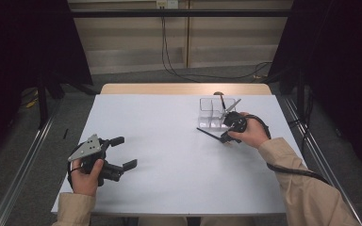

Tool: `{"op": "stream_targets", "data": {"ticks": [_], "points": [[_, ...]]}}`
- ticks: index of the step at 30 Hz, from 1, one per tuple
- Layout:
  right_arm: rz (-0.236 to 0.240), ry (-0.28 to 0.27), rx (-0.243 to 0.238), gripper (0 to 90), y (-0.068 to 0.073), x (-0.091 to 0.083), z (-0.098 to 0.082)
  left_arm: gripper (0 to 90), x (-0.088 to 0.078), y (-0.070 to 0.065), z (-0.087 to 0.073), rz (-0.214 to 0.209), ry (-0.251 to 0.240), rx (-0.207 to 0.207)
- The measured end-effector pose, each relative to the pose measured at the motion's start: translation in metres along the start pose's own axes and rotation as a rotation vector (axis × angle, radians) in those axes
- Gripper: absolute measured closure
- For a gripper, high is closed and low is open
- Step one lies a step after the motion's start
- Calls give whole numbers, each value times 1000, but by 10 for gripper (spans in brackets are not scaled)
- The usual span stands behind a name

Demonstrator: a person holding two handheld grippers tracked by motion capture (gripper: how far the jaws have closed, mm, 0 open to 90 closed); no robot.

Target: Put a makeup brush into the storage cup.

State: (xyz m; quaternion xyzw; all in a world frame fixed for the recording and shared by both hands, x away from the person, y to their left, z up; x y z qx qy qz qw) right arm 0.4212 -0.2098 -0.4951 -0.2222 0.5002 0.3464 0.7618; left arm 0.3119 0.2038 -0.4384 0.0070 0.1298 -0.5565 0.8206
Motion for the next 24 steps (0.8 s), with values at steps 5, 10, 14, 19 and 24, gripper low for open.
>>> {"op": "stream_targets", "data": {"ticks": [5, 10, 14, 19, 24], "points": [[-15, 21, -12, 802, 0, 1, 3, 7, -1, 1, 0, -2, 2, 0], [-6, 33, -26, 841, 3, 0, 1, 7, 0, -1, 0, 3, 4, 1], [6, 75, -47, 842, 9, -3, -2, 7, 0, -1, 0, 0, 3, -1], [7, 121, -87, 839, 13, -5, -4, 7, 2, -2, 0, -6, 6, -3], [2, 155, -104, 830, 14, -4, -1, 7, 2, -1, 0, -5, 1, -9]]}}
Point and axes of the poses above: each handheld gripper's, and its own axes: x roughly forward along the jaws, z roughly out of its top, y roughly to its left, the point moved 4 cm from there along x, roughly forward along the jaws, and after that the axes turned 5 degrees about -z, right-handed, at the moved point
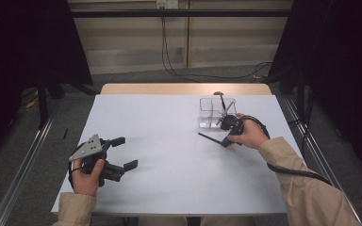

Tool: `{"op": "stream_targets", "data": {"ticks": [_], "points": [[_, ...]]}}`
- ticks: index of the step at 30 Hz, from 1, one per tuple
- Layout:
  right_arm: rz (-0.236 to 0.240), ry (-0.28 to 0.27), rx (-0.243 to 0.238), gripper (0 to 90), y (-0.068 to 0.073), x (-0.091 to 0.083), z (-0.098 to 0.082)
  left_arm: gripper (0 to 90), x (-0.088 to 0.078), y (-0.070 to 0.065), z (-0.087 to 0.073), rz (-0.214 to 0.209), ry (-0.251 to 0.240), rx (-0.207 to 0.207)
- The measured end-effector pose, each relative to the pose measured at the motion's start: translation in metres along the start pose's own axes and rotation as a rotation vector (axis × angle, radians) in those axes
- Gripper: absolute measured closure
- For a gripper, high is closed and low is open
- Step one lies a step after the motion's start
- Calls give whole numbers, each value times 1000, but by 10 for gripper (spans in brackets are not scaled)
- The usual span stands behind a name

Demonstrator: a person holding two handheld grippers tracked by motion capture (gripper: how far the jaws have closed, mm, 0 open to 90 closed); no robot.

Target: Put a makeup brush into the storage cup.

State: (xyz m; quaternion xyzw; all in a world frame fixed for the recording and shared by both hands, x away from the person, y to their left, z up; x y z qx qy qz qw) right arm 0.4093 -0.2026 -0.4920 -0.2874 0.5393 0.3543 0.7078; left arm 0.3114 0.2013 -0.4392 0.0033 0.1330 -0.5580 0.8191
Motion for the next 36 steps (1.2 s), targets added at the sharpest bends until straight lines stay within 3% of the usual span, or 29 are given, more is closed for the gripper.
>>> {"op": "stream_targets", "data": {"ticks": [6, 12, 18, 26, 36], "points": [[-12, 25, 0, 827, 1, 0, 2, 7, 0, 0, 1, -2, 1, 2], [12, 7, 4, 835, -1, 0, 0, 7, 0, -2, 1, -7, 2, 3], [-6, 25, -7, 839, 1, 0, 2, 7, 0, -1, 1, -4, 6, -1], [-10, 28, -51, 840, 1, -1, 2, 7, 1, -1, 0, -15, 12, -5], [19, 21, -92, 841, 7, -12, 1, 7, 5, -1, -1, -13, 31, 0]]}}
Point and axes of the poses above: each handheld gripper's, and its own axes: x roughly forward along the jaws, z roughly out of its top, y roughly to its left, the point moved 4 cm from there along x, roughly forward along the jaws, and after that the axes turned 5 degrees about -z, right-handed, at the moved point
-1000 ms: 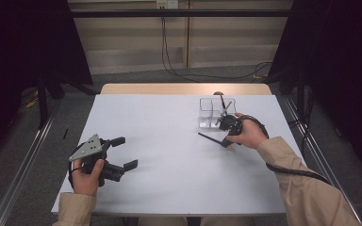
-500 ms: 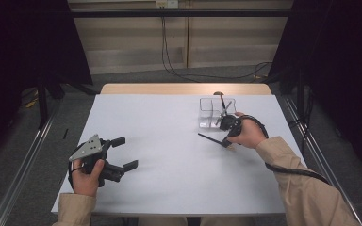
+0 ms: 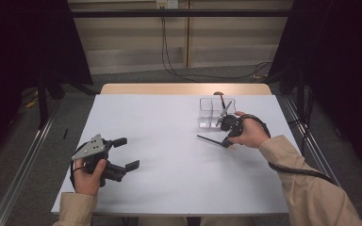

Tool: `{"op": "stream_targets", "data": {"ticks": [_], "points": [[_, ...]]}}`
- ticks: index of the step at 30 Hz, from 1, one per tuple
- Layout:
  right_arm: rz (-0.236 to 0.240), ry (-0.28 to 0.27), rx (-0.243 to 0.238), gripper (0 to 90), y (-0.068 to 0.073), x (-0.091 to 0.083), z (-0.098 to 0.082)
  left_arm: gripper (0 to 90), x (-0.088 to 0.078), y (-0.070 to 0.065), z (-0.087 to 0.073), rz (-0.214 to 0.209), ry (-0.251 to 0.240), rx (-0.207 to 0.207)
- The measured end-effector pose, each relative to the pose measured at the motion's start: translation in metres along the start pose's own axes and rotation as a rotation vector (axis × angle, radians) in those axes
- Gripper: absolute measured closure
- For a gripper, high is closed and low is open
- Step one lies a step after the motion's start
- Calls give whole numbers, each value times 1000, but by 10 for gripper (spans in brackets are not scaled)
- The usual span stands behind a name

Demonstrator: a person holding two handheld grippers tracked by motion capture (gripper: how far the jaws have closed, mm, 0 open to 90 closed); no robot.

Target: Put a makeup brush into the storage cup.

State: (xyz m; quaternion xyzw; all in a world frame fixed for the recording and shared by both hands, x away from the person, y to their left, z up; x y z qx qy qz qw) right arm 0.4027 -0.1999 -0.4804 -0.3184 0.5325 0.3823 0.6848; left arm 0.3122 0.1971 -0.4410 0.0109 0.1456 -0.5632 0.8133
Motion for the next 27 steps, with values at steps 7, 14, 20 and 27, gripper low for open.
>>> {"op": "stream_targets", "data": {"ticks": [7, 14, 20, 27], "points": [[18, -17, -38, 841, 7, -6, 1, 5, 5, 0, 0, -6, 18, -12], [30, -25, -62, 841, 17, -11, 5, 1, 11, -1, 2, -12, 53, -13], [43, -34, -101, 841, 23, -17, 7, 0, 18, -2, 5, -27, 69, -13], [50, -51, -132, 841, 33, -24, 10, 0, 29, -2, 6, -45, 95, -11]]}}
Point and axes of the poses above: each handheld gripper's, and its own axes: x roughly forward along the jaws, z roughly out of its top, y roughly to its left, the point moved 4 cm from there along x, roughly forward along the jaws, and after that the axes turned 5 degrees about -z, right-handed, at the moved point
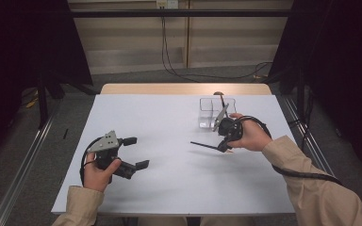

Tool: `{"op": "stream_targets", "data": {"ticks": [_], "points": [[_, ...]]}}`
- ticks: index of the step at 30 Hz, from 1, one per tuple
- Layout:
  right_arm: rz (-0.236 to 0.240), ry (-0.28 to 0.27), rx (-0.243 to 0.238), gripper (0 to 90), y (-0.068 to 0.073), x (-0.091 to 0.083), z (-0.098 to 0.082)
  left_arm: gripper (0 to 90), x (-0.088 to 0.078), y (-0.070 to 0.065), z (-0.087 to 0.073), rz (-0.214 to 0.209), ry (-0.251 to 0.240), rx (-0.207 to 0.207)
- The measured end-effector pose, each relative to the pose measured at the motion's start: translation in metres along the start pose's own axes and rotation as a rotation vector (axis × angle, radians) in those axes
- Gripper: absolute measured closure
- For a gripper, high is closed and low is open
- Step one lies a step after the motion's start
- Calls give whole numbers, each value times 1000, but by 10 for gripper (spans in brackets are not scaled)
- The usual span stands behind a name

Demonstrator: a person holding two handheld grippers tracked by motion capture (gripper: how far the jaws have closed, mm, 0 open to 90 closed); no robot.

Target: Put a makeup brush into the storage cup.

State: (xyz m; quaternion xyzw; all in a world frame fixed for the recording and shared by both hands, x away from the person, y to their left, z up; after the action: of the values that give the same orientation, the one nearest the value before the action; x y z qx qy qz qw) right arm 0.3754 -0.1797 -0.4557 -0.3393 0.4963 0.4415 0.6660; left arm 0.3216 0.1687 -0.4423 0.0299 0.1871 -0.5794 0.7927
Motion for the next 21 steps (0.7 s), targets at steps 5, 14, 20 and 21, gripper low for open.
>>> {"op": "stream_targets", "data": {"ticks": [5, 14, 20, 21], "points": [[9, -1, -31, 841, 8, -1, 5, 0, 4, 1, 3, -5, -11, 6], [25, -3, -83, 841, 20, -2, 15, 0, 8, 4, 6, -7, -13, 13], [36, -12, -135, 841, 30, -4, 22, 0, 14, 5, 8, -12, 9, 1], [39, -14, -141, 841, 31, -4, 24, 0, 16, 6, 8, -6, 26, -5]]}}
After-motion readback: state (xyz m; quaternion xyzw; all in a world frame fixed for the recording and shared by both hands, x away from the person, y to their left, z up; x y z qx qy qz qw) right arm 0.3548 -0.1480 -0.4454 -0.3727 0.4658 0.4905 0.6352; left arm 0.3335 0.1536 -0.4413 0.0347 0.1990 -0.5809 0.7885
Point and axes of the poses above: each handheld gripper's, and its own axes: x roughly forward along the jaws, z roughly out of its top, y roughly to its left, the point moved 4 cm from there along x, roughly forward along the jaws, and after that the axes turned 5 degrees about -z, right-handed, at the moved point
